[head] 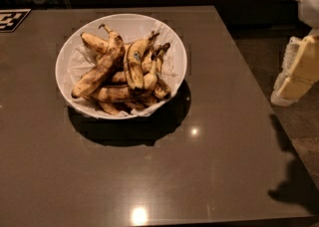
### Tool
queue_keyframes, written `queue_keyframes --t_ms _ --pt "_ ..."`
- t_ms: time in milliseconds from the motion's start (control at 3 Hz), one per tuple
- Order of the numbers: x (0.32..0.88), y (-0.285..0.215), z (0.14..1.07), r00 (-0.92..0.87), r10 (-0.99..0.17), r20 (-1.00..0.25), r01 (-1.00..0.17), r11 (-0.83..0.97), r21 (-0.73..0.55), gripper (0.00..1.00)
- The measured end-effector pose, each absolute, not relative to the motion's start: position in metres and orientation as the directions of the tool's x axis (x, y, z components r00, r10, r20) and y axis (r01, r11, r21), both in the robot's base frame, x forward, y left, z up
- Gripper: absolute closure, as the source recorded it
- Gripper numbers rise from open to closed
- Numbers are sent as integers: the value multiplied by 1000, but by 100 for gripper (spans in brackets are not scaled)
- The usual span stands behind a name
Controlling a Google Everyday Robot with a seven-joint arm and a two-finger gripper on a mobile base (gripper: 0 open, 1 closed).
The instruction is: Pick banana from white bowl
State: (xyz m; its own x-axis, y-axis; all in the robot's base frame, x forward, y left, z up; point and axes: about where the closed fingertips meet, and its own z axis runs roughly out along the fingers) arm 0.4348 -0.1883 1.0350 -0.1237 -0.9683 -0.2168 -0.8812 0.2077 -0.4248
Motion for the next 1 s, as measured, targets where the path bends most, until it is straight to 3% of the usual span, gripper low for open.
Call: queue_keyframes --t_ms 667,1000 --pt "453 -150 1050 55 -990 -133 -872 18 -489 0" --pt "451 -148 1056 61 -990 -131 -866 13 -501 0"
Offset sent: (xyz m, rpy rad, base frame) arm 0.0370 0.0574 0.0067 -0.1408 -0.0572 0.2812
